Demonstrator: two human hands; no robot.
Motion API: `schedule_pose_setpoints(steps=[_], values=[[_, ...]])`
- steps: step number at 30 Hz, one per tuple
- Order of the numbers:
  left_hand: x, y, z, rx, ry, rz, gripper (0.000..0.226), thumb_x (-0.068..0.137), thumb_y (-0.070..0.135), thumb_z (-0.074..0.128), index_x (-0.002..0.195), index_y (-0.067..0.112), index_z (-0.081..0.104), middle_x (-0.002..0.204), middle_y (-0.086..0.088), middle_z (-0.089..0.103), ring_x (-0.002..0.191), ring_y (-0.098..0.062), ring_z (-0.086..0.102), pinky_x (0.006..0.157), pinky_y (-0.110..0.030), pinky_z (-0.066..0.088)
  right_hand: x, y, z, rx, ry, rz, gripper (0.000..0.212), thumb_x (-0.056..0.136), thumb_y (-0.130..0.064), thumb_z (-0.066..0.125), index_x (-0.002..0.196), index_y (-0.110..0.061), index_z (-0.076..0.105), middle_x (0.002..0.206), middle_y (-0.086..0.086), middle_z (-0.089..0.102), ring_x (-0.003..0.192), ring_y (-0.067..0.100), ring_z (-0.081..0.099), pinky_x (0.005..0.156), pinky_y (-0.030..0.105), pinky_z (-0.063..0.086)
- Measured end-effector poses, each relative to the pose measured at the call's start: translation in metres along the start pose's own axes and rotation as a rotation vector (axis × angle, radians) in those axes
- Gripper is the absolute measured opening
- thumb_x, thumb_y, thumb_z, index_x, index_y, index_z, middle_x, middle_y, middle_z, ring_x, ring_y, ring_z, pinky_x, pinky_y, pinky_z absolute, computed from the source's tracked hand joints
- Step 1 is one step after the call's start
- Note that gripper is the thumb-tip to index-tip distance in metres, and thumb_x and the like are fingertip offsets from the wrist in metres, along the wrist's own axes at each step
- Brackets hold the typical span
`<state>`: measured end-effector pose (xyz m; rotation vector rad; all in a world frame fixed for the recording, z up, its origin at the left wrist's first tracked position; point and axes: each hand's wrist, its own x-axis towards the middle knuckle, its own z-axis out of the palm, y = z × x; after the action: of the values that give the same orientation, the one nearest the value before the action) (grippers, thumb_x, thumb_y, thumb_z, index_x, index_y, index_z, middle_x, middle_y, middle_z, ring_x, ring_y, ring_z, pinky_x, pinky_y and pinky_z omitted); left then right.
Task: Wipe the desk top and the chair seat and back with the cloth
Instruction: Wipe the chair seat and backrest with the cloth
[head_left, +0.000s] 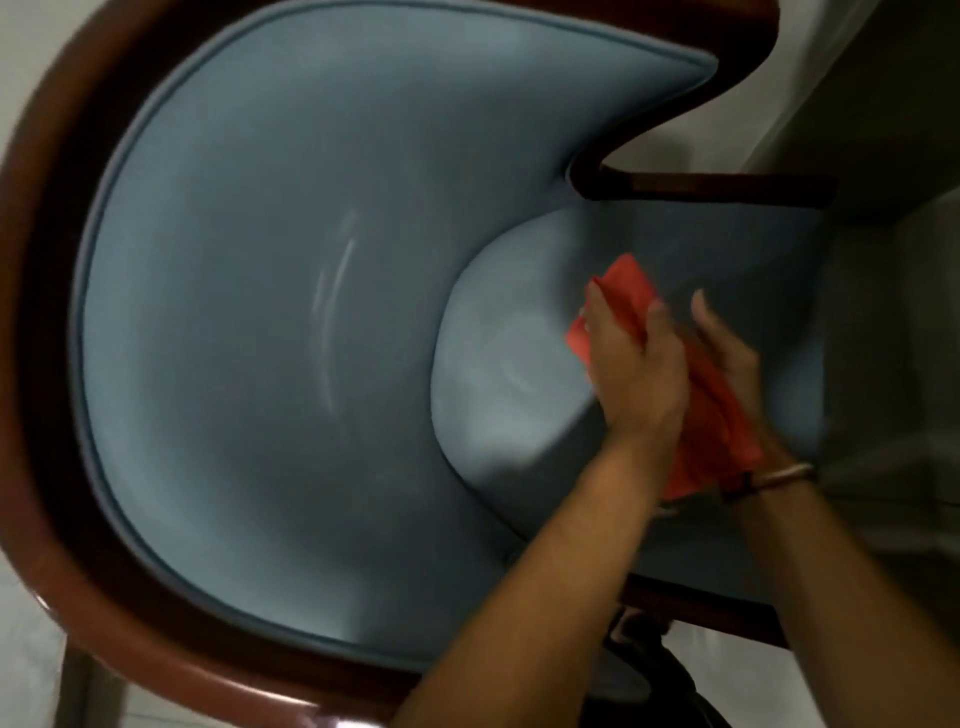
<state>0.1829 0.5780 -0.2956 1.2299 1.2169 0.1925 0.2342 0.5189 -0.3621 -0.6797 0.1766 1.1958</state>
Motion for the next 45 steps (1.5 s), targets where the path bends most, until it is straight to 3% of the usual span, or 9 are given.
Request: schedule_pose_setpoints(steps=[3, 6, 11, 14, 18, 23, 29, 33, 45], values=[[0.012, 0.045, -0.057, 0.199, -0.124, 0.127, 0.051, 0.11, 0.036, 0.042, 0.149, 0.005, 0.05, 0.157, -0.013, 0.051, 0.148, -0.023, 0.046, 0.128, -0.035, 0.031, 0.004, 0.031, 0.034, 0.225, -0.052, -0.101, 0.073, 0.1, -0.053, 0.033, 0.144, 0.002, 0.051, 0.149, 0.024, 0.053, 0.143, 0.037, 0.045, 0.125, 0.05, 0.028], [0.027, 0.107, -0.151, 0.612, 0.015, 0.634, 0.045, 0.11, 0.027, 0.039, 0.14, 0.0, 0.058, 0.148, -0.018, 0.06, 0.138, -0.018, 0.052, 0.114, -0.019, 0.034, 0.027, 0.046, 0.073, 0.309, -0.02, -0.108, 0.088, 0.099, -0.065, 0.012, 0.142, 0.0, 0.052, 0.147, 0.027, 0.053, 0.139, 0.044, 0.047, 0.12, 0.061, 0.031], [0.083, 0.2, -0.308, 1.313, 0.162, 1.012, 0.055, 0.11, 0.039, 0.029, 0.157, 0.012, 0.038, 0.167, -0.025, 0.029, 0.158, -0.036, 0.024, 0.132, -0.04, 0.015, 0.099, 0.048, 0.18, 0.317, 0.224, -0.29, 0.059, 0.107, -0.052, 0.016, 0.079, -0.018, 0.055, 0.088, 0.007, 0.05, 0.085, 0.02, 0.049, 0.085, 0.036, 0.038], [0.11, 0.199, -0.341, 1.583, 0.048, 0.982, 0.066, 0.107, 0.041, 0.026, 0.161, 0.005, 0.026, 0.169, -0.032, 0.014, 0.158, -0.046, 0.014, 0.129, -0.058, 0.017, 0.155, 0.066, 0.247, -0.022, 0.352, -0.254, 0.054, 0.109, -0.05, 0.017, 0.121, -0.019, 0.06, 0.122, 0.011, 0.063, 0.117, 0.025, 0.054, 0.105, 0.034, 0.039], [0.12, 0.191, -0.346, 1.629, 0.053, 1.098, 0.062, 0.111, 0.042, 0.022, 0.161, 0.006, 0.027, 0.169, -0.029, 0.019, 0.158, -0.043, 0.018, 0.125, -0.061, 0.026, 0.182, 0.108, 0.299, -0.699, 0.794, -0.153, 0.07, 0.107, -0.051, 0.027, 0.162, -0.025, -0.006, 0.173, 0.012, -0.004, 0.16, 0.028, -0.001, 0.129, 0.05, -0.001], [0.117, 0.193, -0.344, 1.522, 0.055, 1.017, 0.058, 0.112, 0.038, 0.02, 0.163, 0.011, 0.023, 0.172, -0.02, 0.018, 0.161, -0.035, 0.017, 0.126, -0.057, 0.023, 0.114, 0.185, 0.277, -1.179, 0.522, 0.03, 0.067, 0.107, -0.049, 0.025, 0.161, -0.031, -0.012, 0.173, 0.001, -0.01, 0.16, 0.022, -0.009, 0.127, 0.053, -0.009], [0.116, 0.201, -0.345, 1.568, -0.077, 0.902, 0.064, 0.109, 0.043, 0.01, 0.165, 0.012, 0.012, 0.175, -0.015, 0.004, 0.162, -0.036, 0.002, 0.131, -0.061, 0.005, -0.021, 0.189, 0.16, -1.608, 0.111, 0.726, 0.064, 0.107, -0.053, 0.019, 0.162, -0.032, -0.006, 0.174, 0.0, -0.001, 0.161, 0.022, 0.004, 0.132, 0.041, 0.002], [0.112, 0.197, -0.34, 1.528, 0.001, 0.949, 0.058, 0.111, 0.037, 0.019, 0.164, 0.016, 0.014, 0.174, -0.015, 0.01, 0.162, -0.033, 0.009, 0.127, -0.066, 0.014, -0.021, 0.177, 0.14, -1.589, 0.154, 0.838, 0.061, 0.108, -0.049, 0.017, 0.163, -0.03, -0.003, 0.173, 0.005, 0.003, 0.16, 0.026, 0.008, 0.132, 0.038, 0.004], [0.118, 0.194, -0.343, 1.321, 0.058, 0.906, 0.055, 0.111, 0.037, 0.018, 0.162, 0.022, 0.027, 0.174, -0.006, 0.019, 0.162, -0.022, 0.012, 0.125, -0.067, 0.019, 0.181, 0.147, 0.283, -0.528, 1.018, -0.062, 0.065, 0.109, -0.046, 0.023, 0.162, -0.01, 0.016, 0.169, 0.015, 0.022, 0.156, 0.031, 0.023, 0.13, 0.043, 0.009]])
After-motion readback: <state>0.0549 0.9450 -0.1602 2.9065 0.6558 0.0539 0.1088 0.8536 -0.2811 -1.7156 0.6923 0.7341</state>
